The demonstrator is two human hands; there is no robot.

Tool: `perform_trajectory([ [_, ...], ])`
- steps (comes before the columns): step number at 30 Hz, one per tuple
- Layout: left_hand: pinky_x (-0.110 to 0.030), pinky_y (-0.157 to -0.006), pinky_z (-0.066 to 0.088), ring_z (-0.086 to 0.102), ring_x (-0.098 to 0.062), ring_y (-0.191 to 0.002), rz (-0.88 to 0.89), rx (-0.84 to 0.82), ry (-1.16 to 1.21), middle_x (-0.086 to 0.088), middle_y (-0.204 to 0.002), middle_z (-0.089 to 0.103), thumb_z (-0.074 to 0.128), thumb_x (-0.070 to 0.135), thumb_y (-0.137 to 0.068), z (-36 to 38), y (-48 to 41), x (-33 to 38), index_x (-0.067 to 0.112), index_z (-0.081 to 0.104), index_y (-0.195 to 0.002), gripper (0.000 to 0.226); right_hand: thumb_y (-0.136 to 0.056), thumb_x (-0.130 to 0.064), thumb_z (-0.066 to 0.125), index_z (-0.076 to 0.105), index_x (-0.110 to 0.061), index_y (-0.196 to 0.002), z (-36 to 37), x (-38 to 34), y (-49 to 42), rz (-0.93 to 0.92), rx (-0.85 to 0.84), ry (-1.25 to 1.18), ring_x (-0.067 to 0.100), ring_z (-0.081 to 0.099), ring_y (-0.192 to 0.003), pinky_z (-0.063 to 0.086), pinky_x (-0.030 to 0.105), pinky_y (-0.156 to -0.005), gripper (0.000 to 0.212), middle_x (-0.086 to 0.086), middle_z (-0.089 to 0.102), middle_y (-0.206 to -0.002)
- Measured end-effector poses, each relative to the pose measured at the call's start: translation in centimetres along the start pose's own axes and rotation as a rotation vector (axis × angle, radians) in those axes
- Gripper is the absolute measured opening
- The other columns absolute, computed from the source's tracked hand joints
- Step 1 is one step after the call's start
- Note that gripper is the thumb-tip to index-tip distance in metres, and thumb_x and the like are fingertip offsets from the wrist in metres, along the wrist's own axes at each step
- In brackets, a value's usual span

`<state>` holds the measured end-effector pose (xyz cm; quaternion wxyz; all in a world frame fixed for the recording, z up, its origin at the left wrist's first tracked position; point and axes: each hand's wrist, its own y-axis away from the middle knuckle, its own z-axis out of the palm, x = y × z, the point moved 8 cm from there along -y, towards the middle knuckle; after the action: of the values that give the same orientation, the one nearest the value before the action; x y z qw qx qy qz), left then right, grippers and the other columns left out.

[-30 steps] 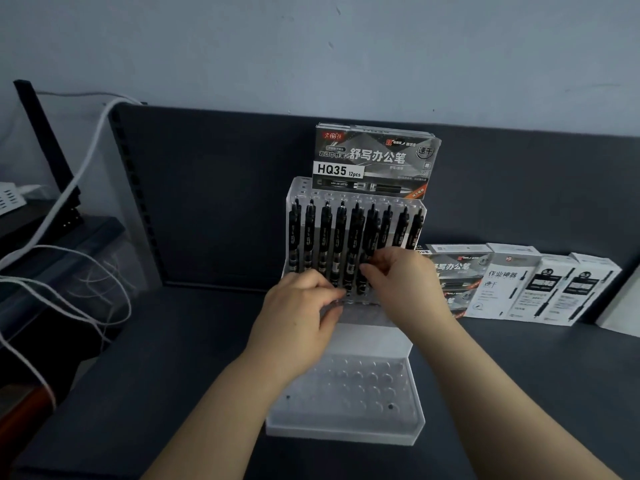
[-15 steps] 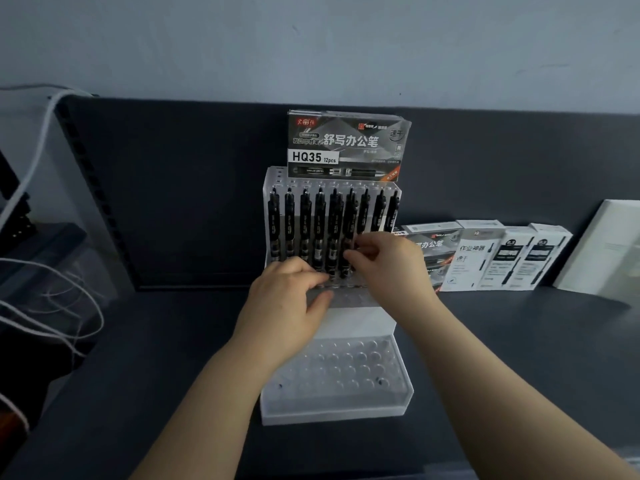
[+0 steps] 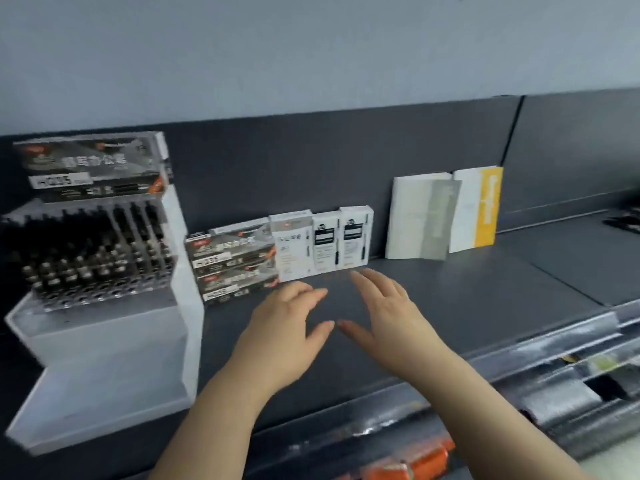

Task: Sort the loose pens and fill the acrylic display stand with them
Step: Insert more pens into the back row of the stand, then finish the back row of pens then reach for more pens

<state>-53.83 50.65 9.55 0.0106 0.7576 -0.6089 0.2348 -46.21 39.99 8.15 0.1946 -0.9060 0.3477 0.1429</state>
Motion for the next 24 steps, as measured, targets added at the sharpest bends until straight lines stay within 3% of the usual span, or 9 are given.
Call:
perform_trajectory([
  [4,-0.033,-0.115,0.017,0.016,-0.013,-0.142,0.048,-0.127,-0.042,0.009,-0.155,0.016,0.047,0.049,-0.092,6.5,-2.9,9.9,0.035,0.021,-0.148,0.063,-0.087,-0.059,0.046,0.010,-0.026,-0.149,-4.7,10.8,4.5,0.114,-0.006,0.110,0.021,0.003,-0.145,0.011,0.037,-0.119,0.079,0.000,0.005,-0.158],
  [10,-0.043,-0.119,0.007,-0.003,-0.018,-0.146,0.129,-0.290,-0.125,0.004,-0.159,-0.004,0.042,0.051,-0.094,15.2,-7.1,21.8,0.034,0.000,-0.150,0.072,-0.088,-0.060,0.044,0.006,-0.028,-0.149,-11.2,24.9,10.6,0.325,-0.005,0.169,0.021,-0.003,-0.145,0.004,0.037,-0.117,0.078,-0.003,-0.001,-0.158],
  [18,-0.043,-0.117,0.014,0.008,-0.021,-0.146,0.257,-0.474,-0.104,0.000,-0.160,0.002,0.044,0.056,-0.090,26.0,-14.1,33.9,0.033,-0.004,-0.150,0.080,-0.087,-0.062,0.044,0.009,-0.029,-0.149,-16.4,40.9,15.0,0.536,-0.010,0.204,0.023,0.003,-0.145,0.008,0.040,-0.118,0.079,-0.001,0.006,-0.158],
  [24,-0.038,-0.116,0.018,0.011,-0.021,-0.145,0.286,-0.492,-0.036,0.000,-0.160,0.003,0.047,0.054,-0.091,33.5,-22.0,42.4,0.031,-0.002,-0.150,0.081,-0.087,-0.061,0.044,0.009,-0.028,-0.149,-20.3,53.4,13.8,0.599,-0.006,0.226,0.021,0.005,-0.145,0.009,0.041,-0.119,0.078,-0.001,0.008,-0.157],
])
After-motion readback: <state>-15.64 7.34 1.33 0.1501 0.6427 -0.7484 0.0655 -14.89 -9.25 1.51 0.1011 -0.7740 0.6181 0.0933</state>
